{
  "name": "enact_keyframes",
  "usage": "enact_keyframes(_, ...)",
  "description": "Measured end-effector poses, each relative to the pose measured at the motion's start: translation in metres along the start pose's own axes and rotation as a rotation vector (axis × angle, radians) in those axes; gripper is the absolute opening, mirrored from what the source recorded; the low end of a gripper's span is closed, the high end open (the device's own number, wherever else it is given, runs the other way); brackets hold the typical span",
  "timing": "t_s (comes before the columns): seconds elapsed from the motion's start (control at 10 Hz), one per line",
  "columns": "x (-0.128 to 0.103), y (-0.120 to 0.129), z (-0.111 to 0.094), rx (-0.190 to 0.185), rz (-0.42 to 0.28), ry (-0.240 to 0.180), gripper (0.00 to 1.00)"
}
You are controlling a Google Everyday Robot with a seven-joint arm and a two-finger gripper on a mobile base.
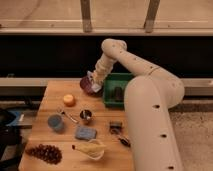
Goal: Place towel in purple bowl
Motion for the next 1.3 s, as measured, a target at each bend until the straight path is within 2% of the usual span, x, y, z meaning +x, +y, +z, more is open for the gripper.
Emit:
enact_keyframes(0.3, -0.018, 0.011, 0.016, -0.078, -0.065, -0.049, 0.00)
enact_keyframes(0.4, -0.019, 0.010, 0.015, -0.083, -0.067, -0.056, 0.00)
enact_keyframes(0.5, -0.018, 0.009, 0.015, -0.083, -0.065, -0.056, 0.05)
enact_keyframes(0.7, -0.019, 0.011, 0.016, -0.084, -0.068, -0.054, 0.22)
enact_keyframes(1.2, -0.019, 0.011, 0.016, -0.083, -0.067, -0.054, 0.74)
enact_keyframes(1.3, -0.018, 0.010, 0.016, -0.084, -0.066, -0.055, 0.79)
